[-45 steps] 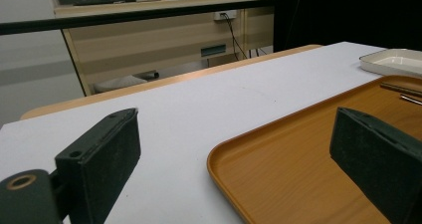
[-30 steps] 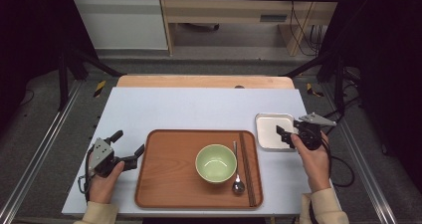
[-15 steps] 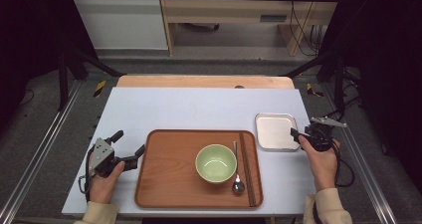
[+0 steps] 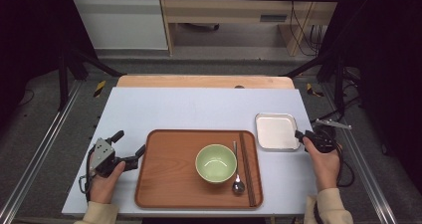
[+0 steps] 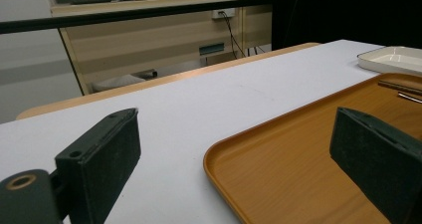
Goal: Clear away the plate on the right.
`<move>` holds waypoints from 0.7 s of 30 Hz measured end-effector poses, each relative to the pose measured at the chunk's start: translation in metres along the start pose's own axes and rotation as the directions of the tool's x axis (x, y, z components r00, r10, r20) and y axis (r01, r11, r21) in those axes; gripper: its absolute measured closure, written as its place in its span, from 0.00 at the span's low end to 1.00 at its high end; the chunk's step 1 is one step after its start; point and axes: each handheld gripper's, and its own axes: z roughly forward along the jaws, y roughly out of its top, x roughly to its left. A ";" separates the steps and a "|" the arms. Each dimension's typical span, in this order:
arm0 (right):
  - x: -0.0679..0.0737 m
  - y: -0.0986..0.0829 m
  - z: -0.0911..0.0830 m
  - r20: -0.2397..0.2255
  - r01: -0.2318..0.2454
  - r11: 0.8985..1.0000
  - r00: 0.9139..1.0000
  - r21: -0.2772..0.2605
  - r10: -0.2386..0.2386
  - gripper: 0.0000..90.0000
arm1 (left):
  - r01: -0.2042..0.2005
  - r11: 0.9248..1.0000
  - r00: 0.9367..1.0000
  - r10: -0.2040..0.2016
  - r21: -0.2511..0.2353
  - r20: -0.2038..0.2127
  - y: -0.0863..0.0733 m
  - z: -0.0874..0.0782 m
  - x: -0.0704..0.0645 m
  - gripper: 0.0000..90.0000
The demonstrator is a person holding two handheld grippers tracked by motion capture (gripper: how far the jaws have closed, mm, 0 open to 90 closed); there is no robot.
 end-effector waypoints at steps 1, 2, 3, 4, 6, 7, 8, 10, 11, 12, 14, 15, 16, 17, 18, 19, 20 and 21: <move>0.000 0.000 0.000 0.001 -0.005 1.000 1.000 0.001 0.005 0.61 | 0.000 1.000 1.000 0.000 0.000 0.001 0.000 0.000 0.000 0.06; -0.001 0.000 0.000 -0.006 -0.010 1.000 1.000 0.002 0.010 0.61 | -0.001 1.000 1.000 0.001 0.002 0.001 0.000 0.000 0.000 0.06; -0.001 -0.001 0.001 -0.009 -0.015 1.000 1.000 0.004 0.015 0.61 | -0.001 1.000 1.000 0.001 0.002 0.002 0.000 0.000 0.000 0.06; -0.002 -0.001 0.001 -0.012 -0.019 1.000 1.000 0.008 0.019 0.62 | -0.001 1.000 1.000 0.001 0.003 0.003 0.000 0.000 0.000 0.06; -0.003 -0.002 0.003 -0.023 -0.033 0.999 0.999 0.012 0.033 0.63 | -0.003 1.000 1.000 0.003 0.003 0.003 0.000 0.000 0.000 0.06; -0.003 -0.003 0.003 -0.024 -0.035 0.999 0.999 0.015 0.035 0.63 | -0.003 1.000 1.000 0.003 0.004 0.004 0.000 0.000 0.000 0.06; -0.004 -0.003 0.004 -0.025 -0.038 0.999 0.999 0.017 0.038 0.64 | -0.004 1.000 1.000 0.004 0.004 0.005 0.000 0.000 -0.001 0.06; -0.005 -0.004 0.004 -0.034 -0.046 0.999 0.998 0.019 0.047 0.66 | -0.004 1.000 1.000 0.004 0.004 0.005 0.000 0.001 -0.001 0.06; -0.005 -0.004 0.004 -0.036 -0.057 0.998 0.998 0.023 0.058 0.66 | -0.004 1.000 1.000 0.004 0.004 0.006 0.000 0.001 -0.001 0.06; -0.006 -0.004 0.004 -0.036 -0.059 0.998 0.998 0.024 0.059 0.67 | -0.003 1.000 1.000 0.003 0.005 0.007 0.000 0.001 -0.001 0.06; -0.008 -0.004 0.006 -0.034 -0.054 0.998 0.998 0.026 0.055 0.69 | -0.003 1.000 1.000 0.003 0.005 0.008 0.000 0.001 -0.001 0.06; -0.008 -0.005 0.007 -0.036 -0.056 0.998 0.998 0.029 0.057 0.70 | -0.003 1.000 1.000 0.003 0.005 0.008 0.000 0.001 -0.001 0.06; -0.008 -0.005 0.008 -0.036 -0.052 0.998 0.998 0.034 0.053 0.71 | -0.003 1.000 1.000 0.003 0.005 0.008 0.000 0.001 -0.001 0.06; -0.008 -0.005 0.008 -0.039 -0.063 0.997 0.997 0.043 0.065 0.71 | -0.004 1.000 1.000 0.004 0.005 0.008 0.000 0.001 -0.002 0.06; -0.008 -0.005 0.010 -0.039 -0.054 0.997 0.998 0.048 0.056 0.72 | -0.004 1.000 1.000 0.003 0.005 0.008 0.000 0.001 -0.002 0.06; -0.007 -0.005 0.011 -0.041 -0.061 0.997 0.997 0.054 0.063 0.73 | -0.004 1.000 1.000 0.004 0.006 0.009 0.000 0.002 -0.002 0.06; -0.007 -0.006 0.013 -0.043 -0.055 0.997 0.997 0.059 0.058 0.74 | -0.005 1.000 1.000 0.005 0.006 0.008 0.000 0.002 -0.002 0.06; -0.007 -0.006 0.014 -0.040 -0.061 0.996 0.997 0.067 0.064 0.75 | -0.006 1.000 1.000 0.006 0.007 0.009 0.000 0.002 -0.002 0.06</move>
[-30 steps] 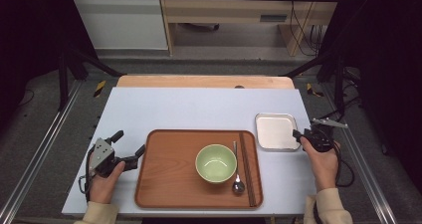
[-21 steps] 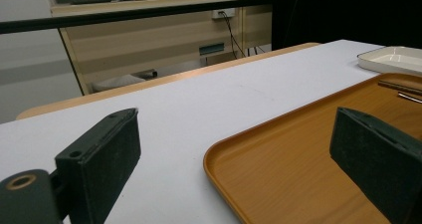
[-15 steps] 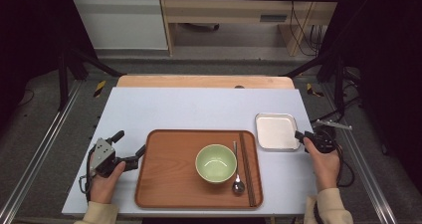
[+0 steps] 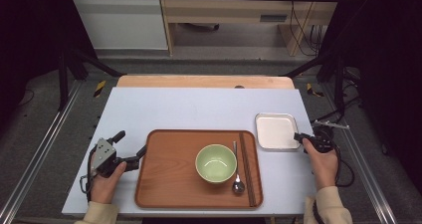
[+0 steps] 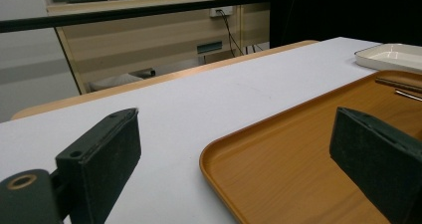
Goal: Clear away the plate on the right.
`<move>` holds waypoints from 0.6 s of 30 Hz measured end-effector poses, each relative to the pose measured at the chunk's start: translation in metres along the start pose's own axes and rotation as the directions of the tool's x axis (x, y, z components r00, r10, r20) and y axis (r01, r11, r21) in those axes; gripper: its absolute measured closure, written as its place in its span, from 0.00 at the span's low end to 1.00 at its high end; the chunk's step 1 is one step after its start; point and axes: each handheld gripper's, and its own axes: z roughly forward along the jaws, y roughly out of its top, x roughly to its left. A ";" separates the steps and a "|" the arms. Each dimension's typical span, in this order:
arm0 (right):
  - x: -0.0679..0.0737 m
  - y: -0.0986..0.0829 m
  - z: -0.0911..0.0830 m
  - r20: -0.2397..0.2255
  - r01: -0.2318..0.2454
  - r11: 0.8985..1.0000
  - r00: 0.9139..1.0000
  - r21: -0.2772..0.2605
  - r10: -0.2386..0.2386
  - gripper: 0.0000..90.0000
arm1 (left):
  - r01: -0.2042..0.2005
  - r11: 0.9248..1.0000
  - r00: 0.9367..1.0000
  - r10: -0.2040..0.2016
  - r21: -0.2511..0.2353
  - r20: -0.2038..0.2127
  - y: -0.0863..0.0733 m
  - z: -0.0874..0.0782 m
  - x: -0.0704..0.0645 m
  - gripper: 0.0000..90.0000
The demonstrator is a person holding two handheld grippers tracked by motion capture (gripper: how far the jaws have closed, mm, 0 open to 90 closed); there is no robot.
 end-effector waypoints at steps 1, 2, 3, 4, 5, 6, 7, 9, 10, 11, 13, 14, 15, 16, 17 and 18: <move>0.000 0.000 0.001 0.000 0.000 1.000 1.000 0.003 0.000 0.75 | 0.000 1.000 1.000 0.000 -0.001 0.000 0.000 0.000 0.000 0.06; 0.000 0.000 0.002 0.000 -0.003 1.000 1.000 0.008 0.003 0.76 | 0.000 1.000 1.000 0.000 -0.001 0.000 0.000 0.000 0.000 0.06; -0.001 0.000 0.002 -0.006 -0.008 1.000 1.000 0.010 0.008 0.76 | 0.000 1.000 1.000 0.000 0.000 0.000 0.000 0.000 0.000 0.06; -0.002 0.000 0.003 -0.003 -0.006 1.000 1.000 0.011 0.006 0.77 | 0.000 1.000 1.000 0.000 0.001 0.000 0.000 0.000 0.000 0.06; -0.001 0.000 0.003 -0.006 -0.025 1.000 1.000 0.015 0.025 0.77 | 0.000 1.000 1.000 0.000 0.001 0.000 0.000 0.000 0.000 0.06; -0.003 0.000 0.004 -0.005 -0.020 1.000 1.000 0.017 0.020 0.77 | 0.000 1.000 1.000 0.000 0.001 0.000 0.000 0.000 0.000 0.06; -0.004 -0.001 0.004 -0.010 -0.036 0.999 0.999 0.022 0.037 0.78 | 0.000 1.000 1.000 0.000 0.002 0.000 0.000 0.000 0.000 0.06; -0.006 -0.001 0.005 -0.011 -0.037 0.999 0.999 0.023 0.037 0.79 | 0.000 1.000 1.000 0.000 0.001 0.000 0.000 0.000 0.000 0.06; -0.006 -0.001 0.005 -0.014 -0.050 0.999 0.999 0.021 0.050 0.79 | 0.000 1.000 1.000 0.000 0.002 0.001 0.000 0.000 0.000 0.06; -0.006 -0.001 0.005 -0.015 -0.061 0.998 0.998 0.023 0.062 0.80 | -0.001 1.000 1.000 0.001 0.002 0.001 0.000 0.000 0.000 0.06; -0.007 -0.001 0.005 -0.013 -0.060 0.998 0.998 0.025 0.060 0.81 | 0.000 1.000 1.000 0.000 0.002 0.001 0.000 0.000 0.000 0.06; -0.008 -0.001 0.006 -0.016 -0.059 0.998 0.998 0.026 0.060 0.81 | -0.001 1.000 1.000 0.001 0.003 0.001 0.000 0.000 0.000 0.06; -0.008 -0.001 0.006 -0.019 -0.069 0.997 0.997 0.029 0.070 0.81 | 0.000 1.000 1.000 0.000 0.003 0.001 0.000 0.001 0.000 0.06; -0.008 -0.001 0.006 -0.020 -0.072 0.997 0.997 0.032 0.073 0.82 | -0.001 1.000 1.000 0.001 0.003 0.001 0.000 0.001 0.000 0.06; -0.008 -0.001 0.007 -0.020 -0.077 0.996 0.997 0.033 0.078 0.82 | -0.001 1.000 1.000 0.001 0.003 0.001 0.000 0.001 0.000 0.06; -0.009 -0.001 0.007 -0.021 -0.067 0.997 0.997 0.032 0.068 0.83 | 0.000 1.000 1.000 0.000 0.003 0.001 0.000 0.001 0.000 0.06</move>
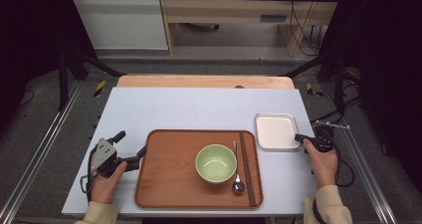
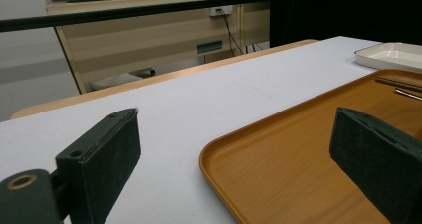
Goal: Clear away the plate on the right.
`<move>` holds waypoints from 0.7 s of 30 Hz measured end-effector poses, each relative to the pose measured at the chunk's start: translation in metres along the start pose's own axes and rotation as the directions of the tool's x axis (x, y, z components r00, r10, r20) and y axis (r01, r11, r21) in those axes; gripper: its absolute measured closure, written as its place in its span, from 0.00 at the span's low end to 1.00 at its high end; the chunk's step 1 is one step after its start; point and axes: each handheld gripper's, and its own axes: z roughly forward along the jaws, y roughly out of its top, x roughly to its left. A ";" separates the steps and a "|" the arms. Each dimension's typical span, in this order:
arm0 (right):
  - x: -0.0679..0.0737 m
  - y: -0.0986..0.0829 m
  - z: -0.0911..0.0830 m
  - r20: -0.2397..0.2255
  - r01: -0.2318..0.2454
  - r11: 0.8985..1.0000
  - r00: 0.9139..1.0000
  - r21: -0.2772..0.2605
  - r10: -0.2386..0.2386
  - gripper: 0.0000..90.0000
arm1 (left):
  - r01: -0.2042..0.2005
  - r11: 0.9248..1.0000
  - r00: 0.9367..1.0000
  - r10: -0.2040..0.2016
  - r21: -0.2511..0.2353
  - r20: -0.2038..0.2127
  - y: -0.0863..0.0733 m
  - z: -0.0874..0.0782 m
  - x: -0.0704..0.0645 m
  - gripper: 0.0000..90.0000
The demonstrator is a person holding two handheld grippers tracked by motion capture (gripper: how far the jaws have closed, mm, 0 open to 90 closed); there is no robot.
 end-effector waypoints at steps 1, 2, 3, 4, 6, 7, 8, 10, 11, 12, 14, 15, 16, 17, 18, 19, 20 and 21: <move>0.001 0.000 0.000 -0.005 -0.015 1.000 1.000 0.004 0.015 0.84 | 0.000 1.000 1.000 0.000 -0.001 0.000 0.000 0.000 0.000 0.06; 0.000 0.000 0.000 0.001 -0.003 1.000 1.000 0.005 0.003 0.84 | 0.000 1.000 1.000 0.000 0.000 0.000 0.000 0.000 0.000 0.06; 0.000 0.000 0.001 0.003 -0.004 1.000 1.000 0.009 0.004 0.85 | -0.001 1.000 1.000 0.001 0.000 0.000 0.000 0.000 0.000 0.06; -0.001 0.000 0.001 -0.001 -0.007 1.000 1.000 0.012 0.007 0.85 | 0.000 1.000 1.000 0.000 0.000 0.000 0.000 0.000 0.000 0.06; -0.001 0.000 0.002 0.005 -0.007 1.000 1.000 0.014 0.007 0.86 | 0.000 1.000 1.000 0.000 0.000 -0.001 0.000 0.000 0.000 0.06; -0.001 0.000 0.002 0.002 -0.008 1.000 1.000 0.013 0.008 0.87 | 0.000 1.000 1.000 0.000 0.000 -0.001 0.000 0.000 0.000 0.06; -0.001 0.000 0.002 -0.004 -0.011 1.000 1.000 0.013 0.011 0.87 | 0.000 1.000 1.000 0.000 0.000 -0.002 0.000 0.000 0.000 0.06; -0.001 0.000 0.003 0.000 -0.006 1.000 1.000 0.015 0.006 0.88 | 0.000 1.000 1.000 0.000 0.000 -0.002 0.000 0.000 0.000 0.06; -0.001 0.000 0.003 0.005 -0.003 1.000 1.000 0.019 0.003 0.89 | 0.000 1.000 1.000 0.000 0.001 -0.001 0.000 0.000 0.000 0.06; 0.000 0.000 0.004 0.005 -0.013 1.000 1.000 0.024 0.013 0.90 | 0.000 1.000 1.000 0.000 0.001 -0.002 0.000 0.000 0.000 0.06; -0.001 0.000 0.005 0.008 -0.013 1.000 1.000 0.028 0.013 0.92 | 0.000 1.000 1.000 0.000 0.000 -0.001 0.000 0.000 0.000 0.06; -0.001 0.000 0.005 0.011 -0.014 0.999 1.000 0.032 0.014 0.92 | -0.001 1.000 1.000 0.001 0.000 -0.001 0.000 0.000 0.000 0.06; -0.001 0.000 0.005 0.012 -0.012 0.999 1.000 0.032 0.011 0.93 | -0.001 1.000 1.000 0.001 0.000 -0.001 0.000 0.000 0.000 0.06; -0.001 0.001 0.005 0.016 -0.010 0.999 1.000 0.032 0.010 0.93 | -0.001 1.000 1.000 0.001 0.000 -0.001 0.000 0.000 0.000 0.06; -0.001 0.000 0.005 0.017 -0.010 0.999 1.000 0.031 0.009 0.93 | 0.000 1.000 1.000 0.000 0.001 -0.001 0.000 0.000 0.000 0.06; -0.001 0.001 0.005 0.017 -0.016 0.999 1.000 0.032 0.016 0.93 | 0.000 1.000 1.000 0.000 0.000 -0.002 0.000 0.000 0.000 0.06; -0.001 0.001 0.005 0.019 -0.017 0.999 1.000 0.032 0.016 0.94 | 0.000 1.000 1.000 0.000 0.000 -0.002 0.000 0.000 0.000 0.06; -0.001 0.001 0.005 0.021 -0.018 0.999 1.000 0.032 0.018 0.95 | 0.000 1.000 1.000 0.000 0.000 -0.002 0.000 0.000 0.000 0.06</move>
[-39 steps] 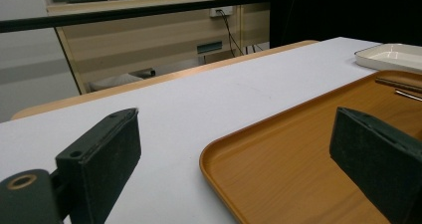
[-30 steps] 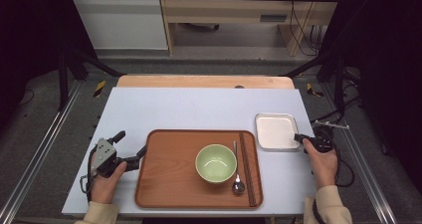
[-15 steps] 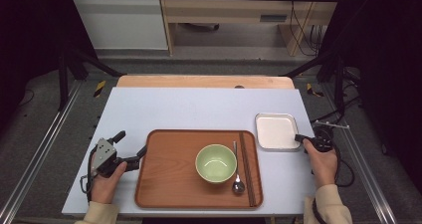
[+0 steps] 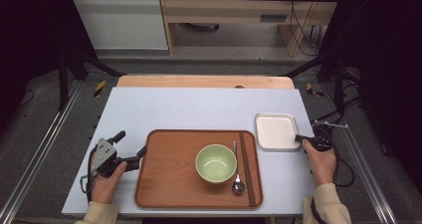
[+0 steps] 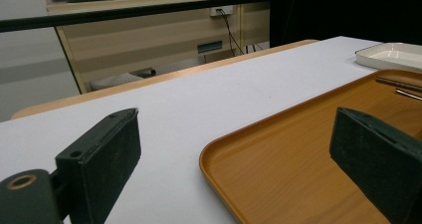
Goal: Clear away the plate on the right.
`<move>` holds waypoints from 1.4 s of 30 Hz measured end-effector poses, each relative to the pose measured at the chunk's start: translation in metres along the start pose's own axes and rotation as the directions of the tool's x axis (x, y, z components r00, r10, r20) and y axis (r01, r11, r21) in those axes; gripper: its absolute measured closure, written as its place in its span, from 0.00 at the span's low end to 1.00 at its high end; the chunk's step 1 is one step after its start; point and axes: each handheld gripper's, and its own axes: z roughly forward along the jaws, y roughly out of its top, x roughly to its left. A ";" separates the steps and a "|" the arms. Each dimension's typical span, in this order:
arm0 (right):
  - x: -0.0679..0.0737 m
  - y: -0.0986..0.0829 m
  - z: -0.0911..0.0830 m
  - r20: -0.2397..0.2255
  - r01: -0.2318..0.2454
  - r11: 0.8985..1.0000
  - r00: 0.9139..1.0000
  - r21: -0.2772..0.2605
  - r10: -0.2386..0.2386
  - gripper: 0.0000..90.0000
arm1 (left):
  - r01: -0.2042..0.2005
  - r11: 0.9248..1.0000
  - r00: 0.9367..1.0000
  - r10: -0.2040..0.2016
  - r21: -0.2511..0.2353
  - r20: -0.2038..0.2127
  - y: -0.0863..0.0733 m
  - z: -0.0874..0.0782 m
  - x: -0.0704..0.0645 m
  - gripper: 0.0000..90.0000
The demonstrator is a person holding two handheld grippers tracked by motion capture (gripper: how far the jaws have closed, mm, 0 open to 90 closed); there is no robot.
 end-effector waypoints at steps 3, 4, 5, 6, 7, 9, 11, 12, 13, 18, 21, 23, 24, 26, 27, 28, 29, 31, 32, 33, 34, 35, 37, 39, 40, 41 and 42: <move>0.001 0.001 0.000 0.005 -0.023 1.000 1.000 0.003 0.023 0.97 | 0.000 1.000 1.000 0.000 -0.001 0.000 0.000 0.000 0.000 0.06; 0.000 0.001 0.000 -0.002 -0.027 1.000 1.000 -0.001 0.027 0.98 | 0.000 1.000 1.000 0.000 0.000 0.000 0.000 0.000 0.000 0.06; 0.000 0.001 0.000 -0.006 -0.038 0.999 0.999 -0.004 0.038 0.98 | 0.000 1.000 1.000 0.000 0.000 0.000 0.000 0.000 0.000 0.06; 0.000 0.001 -0.001 -0.007 -0.044 0.999 0.999 -0.004 0.044 0.98 | 0.000 1.000 1.000 0.000 0.000 0.000 0.000 0.000 0.000 0.06; 0.000 0.002 -0.001 -0.010 -0.050 0.999 0.999 -0.009 0.049 0.99 | 0.000 1.000 1.000 0.000 0.000 -0.001 0.000 0.000 0.000 0.06; 0.001 0.002 -0.004 -0.026 -0.052 0.998 0.998 -0.034 0.051 0.99 | 0.001 1.000 1.000 -0.001 -0.001 -0.001 0.000 0.000 0.000 0.06; 0.004 0.004 -0.007 -0.013 -0.035 0.998 0.999 -0.054 0.034 0.99 | 0.001 1.000 1.000 -0.001 0.000 -0.002 0.000 0.000 0.001 0.06; 0.004 0.004 -0.009 -0.026 -0.036 0.997 0.999 -0.067 0.035 0.99 | 0.002 1.000 1.000 -0.002 -0.001 -0.003 0.000 0.000 0.001 0.06; 0.005 0.004 -0.010 -0.038 -0.046 0.996 0.998 -0.074 0.044 0.99 | 0.002 1.000 1.000 -0.002 -0.002 -0.003 0.000 0.000 0.001 0.06; 0.010 0.006 -0.019 -0.032 -0.029 0.992 0.999 -0.122 0.025 0.99 | 0.001 1.000 1.000 -0.001 0.000 -0.003 0.000 0.000 0.001 0.06; 0.013 0.007 -0.023 -0.071 -0.040 0.989 0.997 -0.141 0.030 0.99 | 0.002 1.000 1.000 -0.002 0.001 -0.004 0.000 0.000 0.001 0.06; 0.016 0.007 -0.026 -0.097 -0.039 0.987 0.995 -0.157 0.024 0.99 | 0.004 1.000 1.000 -0.004 -0.002 -0.005 0.000 -0.001 0.002 0.06; 0.018 0.007 -0.028 -0.093 -0.029 0.987 0.996 -0.160 0.014 0.99 | 0.004 1.000 1.000 -0.004 -0.002 -0.006 0.000 -0.001 0.002 0.06; 0.022 0.007 -0.031 -0.100 -0.025 0.986 0.995 -0.167 0.008 0.99 | 0.005 1.000 1.000 -0.005 -0.003 -0.007 0.000 -0.001 0.002 0.06; 0.023 0.007 -0.031 -0.115 -0.021 0.985 0.993 -0.171 0.002 0.99 | 0.005 1.000 1.000 -0.005 -0.004 -0.008 0.000 -0.001 0.003 0.06; 0.025 0.007 -0.031 -0.127 -0.029 0.985 0.992 -0.168 0.007 0.99 | 0.004 1.000 1.000 -0.004 -0.004 -0.009 0.000 -0.002 0.003 0.06; 0.027 0.007 -0.031 -0.141 -0.037 0.985 0.990 -0.167 0.014 0.99 | 0.007 1.000 1.000 -0.007 -0.004 -0.010 0.000 -0.002 0.004 0.06; 0.030 0.007 -0.031 -0.143 -0.032 0.986 0.990 -0.163 0.009 0.99 | 0.009 1.000 1.000 -0.009 -0.004 -0.012 0.000 -0.002 0.004 0.06; 0.032 0.007 -0.031 -0.149 -0.029 0.986 0.989 -0.161 0.005 0.99 | 0.004 1.000 1.000 -0.004 -0.001 -0.010 0.000 -0.002 0.004 0.06; 0.034 0.007 -0.031 -0.160 -0.035 0.986 0.987 -0.162 0.008 0.99 | 0.004 1.000 1.000 -0.004 -0.003 -0.012 0.000 -0.002 0.004 0.06; 0.035 0.007 -0.031 -0.163 -0.027 0.986 0.987 -0.166 0.000 0.99 | 0.003 1.000 1.000 -0.003 0.000 -0.010 0.000 -0.002 0.004 0.06; 0.037 0.007 -0.031 -0.170 -0.029 0.985 0.986 -0.167 0.001 0.99 | 0.000 1.000 1.000 0.000 -0.001 -0.010 0.000 -0.002 0.004 0.06; 0.040 0.007 -0.032 -0.177 -0.028 0.985 0.984 -0.168 -0.002 0.99 | 0.000 1.000 1.000 0.000 0.000 -0.007 0.000 -0.001 0.003 0.06; 0.044 0.008 -0.033 -0.187 -0.030 0.985 0.982 -0.170 -0.002 0.99 | -0.001 1.000 1.000 0.001 0.002 -0.007 0.000 -0.001 0.003 0.06; 0.046 0.008 -0.033 -0.193 -0.038 0.985 0.981 -0.168 0.005 0.99 | 0.002 1.000 1.000 -0.002 0.002 -0.007 0.000 -0.001 0.003 0.06; 0.046 0.008 -0.033 -0.197 -0.027 0.984 0.980 -0.174 -0.008 0.99 | 0.002 1.000 1.000 -0.002 0.001 -0.007 0.000 -0.001 0.003 0.06; 0.047 0.008 -0.033 -0.203 -0.029 0.985 0.979 -0.171 -0.006 0.99 | 0.001 1.000 1.000 -0.001 0.001 -0.006 0.000 -0.001 0.003 0.06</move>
